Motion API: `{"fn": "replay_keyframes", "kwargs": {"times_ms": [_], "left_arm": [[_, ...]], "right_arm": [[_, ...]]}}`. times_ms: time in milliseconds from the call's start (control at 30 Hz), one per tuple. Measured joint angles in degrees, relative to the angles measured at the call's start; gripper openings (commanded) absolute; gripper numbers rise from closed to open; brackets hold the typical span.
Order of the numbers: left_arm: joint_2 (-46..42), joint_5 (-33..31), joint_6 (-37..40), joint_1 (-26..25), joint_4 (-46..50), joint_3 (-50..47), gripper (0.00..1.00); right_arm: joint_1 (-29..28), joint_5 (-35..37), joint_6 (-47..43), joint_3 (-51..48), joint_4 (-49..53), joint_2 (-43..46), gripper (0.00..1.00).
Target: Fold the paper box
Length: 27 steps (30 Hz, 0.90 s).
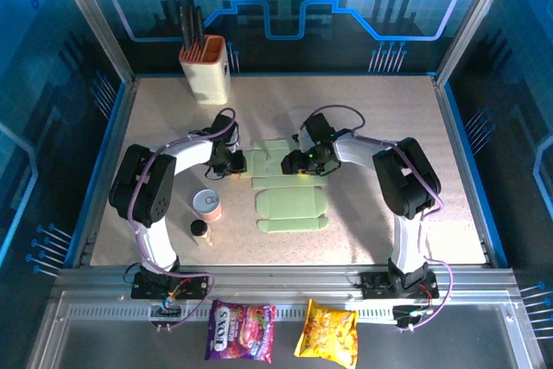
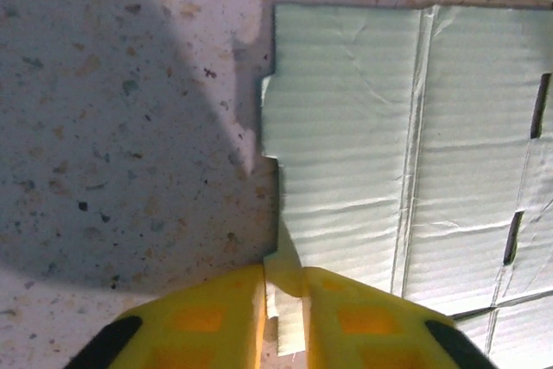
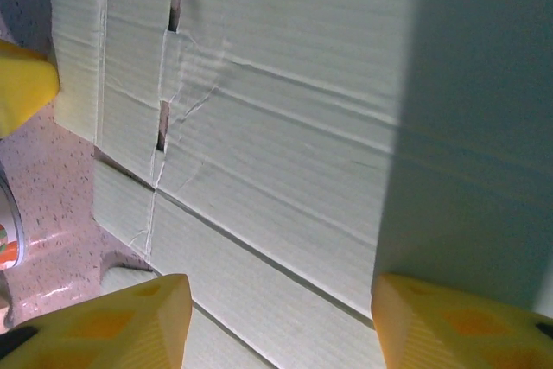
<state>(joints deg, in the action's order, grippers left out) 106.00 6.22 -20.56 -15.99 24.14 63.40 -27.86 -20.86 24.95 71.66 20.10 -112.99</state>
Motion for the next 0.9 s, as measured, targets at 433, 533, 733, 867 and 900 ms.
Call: {"fn": "replay_keyframes", "kwargs": {"times_ms": [433, 533, 733, 867, 900], "left_arm": [[-14.10, -0.09, -1.27, 0.17, 5.53, -0.35, 0.39], [-14.69, 3.78, -3.08, 0.13, 4.85, -0.44, 0.40], [-14.69, 9.68, -8.44, -1.20, -0.72, -4.61, 0.42], [-14.23, 10.84, -12.20, -2.43, -3.30, -7.91, 0.45], [-13.90, 11.04, -12.87, -2.80, -3.74, -8.28, 0.47]], "right_arm": [[0.00, 0.68, -0.33, 0.09, 2.58, 5.20, 0.60], [0.00, -0.52, -0.09, 0.07, 2.49, 6.54, 0.59], [-0.28, -3.34, 0.72, -0.68, 2.38, 6.54, 0.56], [-0.39, -4.37, 0.98, -0.85, 2.36, 5.46, 0.54], [-0.50, -4.68, 1.01, -0.85, 2.38, 4.92, 0.53]]}}
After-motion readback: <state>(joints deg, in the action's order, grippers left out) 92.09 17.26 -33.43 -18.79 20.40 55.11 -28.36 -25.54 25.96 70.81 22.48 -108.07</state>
